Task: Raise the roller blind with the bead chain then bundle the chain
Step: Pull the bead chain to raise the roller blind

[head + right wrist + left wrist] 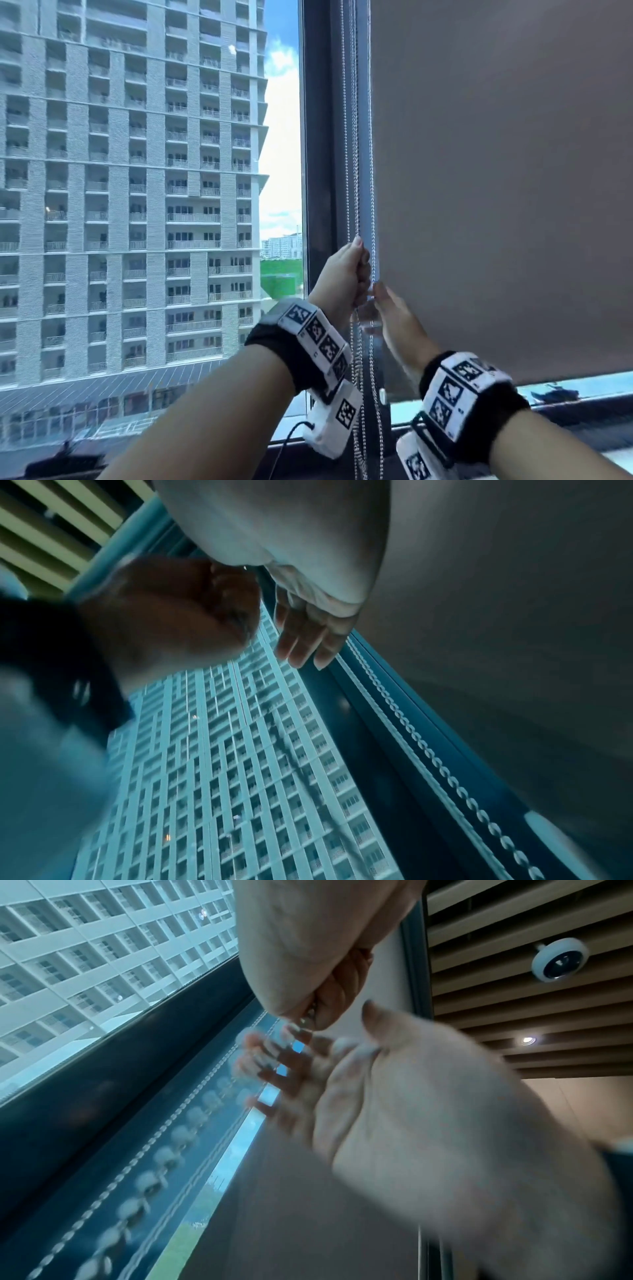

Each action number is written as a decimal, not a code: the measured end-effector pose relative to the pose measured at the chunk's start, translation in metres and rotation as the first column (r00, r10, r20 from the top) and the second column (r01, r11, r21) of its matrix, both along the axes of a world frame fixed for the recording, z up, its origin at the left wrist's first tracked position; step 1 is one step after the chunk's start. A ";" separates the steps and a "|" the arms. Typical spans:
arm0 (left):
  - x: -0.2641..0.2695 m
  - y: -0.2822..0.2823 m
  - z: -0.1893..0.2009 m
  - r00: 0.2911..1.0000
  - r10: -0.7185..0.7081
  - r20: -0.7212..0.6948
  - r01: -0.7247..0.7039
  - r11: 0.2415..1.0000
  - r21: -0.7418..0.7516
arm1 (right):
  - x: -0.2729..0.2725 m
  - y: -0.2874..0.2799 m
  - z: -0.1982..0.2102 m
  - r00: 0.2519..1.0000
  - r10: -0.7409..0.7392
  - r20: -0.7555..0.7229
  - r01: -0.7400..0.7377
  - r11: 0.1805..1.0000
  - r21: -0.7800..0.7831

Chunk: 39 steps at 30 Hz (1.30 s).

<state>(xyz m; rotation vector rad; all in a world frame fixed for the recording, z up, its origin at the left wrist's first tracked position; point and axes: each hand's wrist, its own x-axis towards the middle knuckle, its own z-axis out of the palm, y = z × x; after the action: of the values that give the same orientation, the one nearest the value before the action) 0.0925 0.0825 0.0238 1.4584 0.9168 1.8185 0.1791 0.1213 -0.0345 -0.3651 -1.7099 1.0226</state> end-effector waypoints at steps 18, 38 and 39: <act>-0.001 -0.012 -0.043 0.981 -0.107 -0.160 0.092 0.991 -0.096 | -0.012 -0.005 0.092 0.980 -0.019 -0.198 0.036 0.996 0.081; -0.013 0.020 -0.005 0.904 0.253 -0.345 -0.249 0.967 0.058 | -0.022 0.031 0.070 0.984 -0.177 -0.022 0.177 0.984 0.009; -0.013 0.022 -0.007 0.903 0.264 -0.340 -0.255 0.964 0.069 | -0.022 0.031 0.069 0.984 -0.177 -0.037 0.177 0.984 0.012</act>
<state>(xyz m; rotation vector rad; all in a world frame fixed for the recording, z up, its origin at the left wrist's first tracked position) 0.0790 0.1047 0.0167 1.7791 1.3235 1.7879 0.1574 0.1524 0.0350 -0.4774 -1.6215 0.8805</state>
